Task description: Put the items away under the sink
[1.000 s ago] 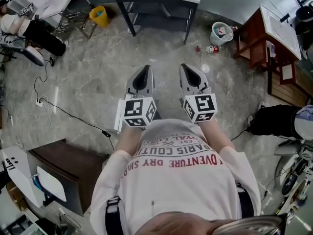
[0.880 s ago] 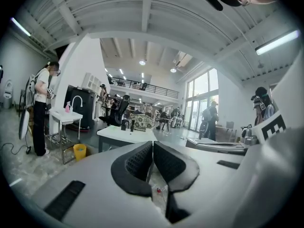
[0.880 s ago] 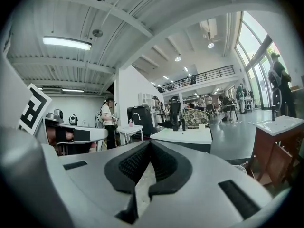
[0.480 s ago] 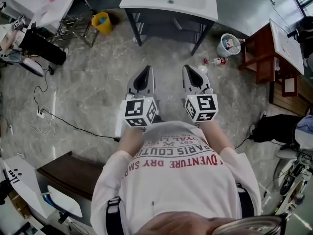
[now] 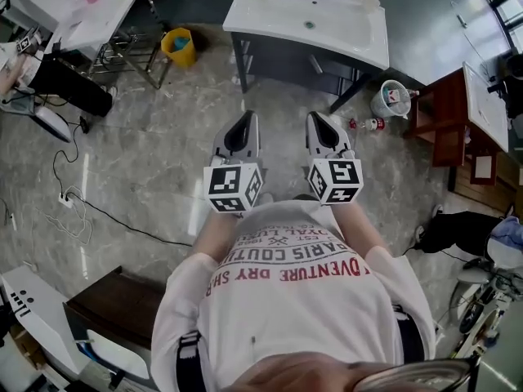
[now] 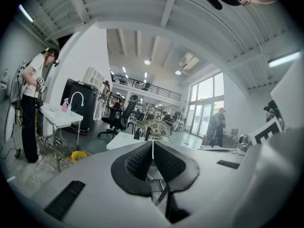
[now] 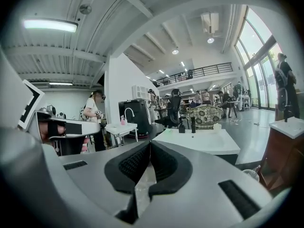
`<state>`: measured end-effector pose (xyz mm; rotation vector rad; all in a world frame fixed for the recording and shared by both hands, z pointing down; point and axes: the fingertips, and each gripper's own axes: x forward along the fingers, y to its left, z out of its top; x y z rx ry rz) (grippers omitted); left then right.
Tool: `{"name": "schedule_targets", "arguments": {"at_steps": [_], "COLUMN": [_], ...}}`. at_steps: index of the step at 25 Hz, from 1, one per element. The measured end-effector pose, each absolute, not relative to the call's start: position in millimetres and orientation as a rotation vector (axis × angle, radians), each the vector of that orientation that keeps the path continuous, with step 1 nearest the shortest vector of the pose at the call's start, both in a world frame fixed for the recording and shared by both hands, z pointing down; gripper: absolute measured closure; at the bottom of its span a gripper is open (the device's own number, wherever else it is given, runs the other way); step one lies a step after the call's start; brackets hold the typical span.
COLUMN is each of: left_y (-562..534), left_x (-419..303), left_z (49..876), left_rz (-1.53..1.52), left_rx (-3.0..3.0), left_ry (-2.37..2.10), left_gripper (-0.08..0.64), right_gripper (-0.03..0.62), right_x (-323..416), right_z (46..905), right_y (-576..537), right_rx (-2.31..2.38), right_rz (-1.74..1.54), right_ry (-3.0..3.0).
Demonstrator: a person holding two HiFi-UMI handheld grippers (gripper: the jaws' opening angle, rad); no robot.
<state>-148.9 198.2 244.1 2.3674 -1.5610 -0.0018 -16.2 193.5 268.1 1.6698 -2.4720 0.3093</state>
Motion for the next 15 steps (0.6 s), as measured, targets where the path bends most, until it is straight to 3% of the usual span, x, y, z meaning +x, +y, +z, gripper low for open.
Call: {"name": "schedule_targets", "arguments": {"at_steps": [15], "left_y": [56], "left_x": [-169], "left_z": [273], "left_rz": [0.056], "left_rx": [2.269], "left_ry": [-1.693], "left_gripper": [0.532], "right_gripper": [0.568], "right_x": [-29], "right_z": [286], "right_y": [27], "right_rx": [1.570], "right_rz": [0.325], "right_ry": [-2.559]}}
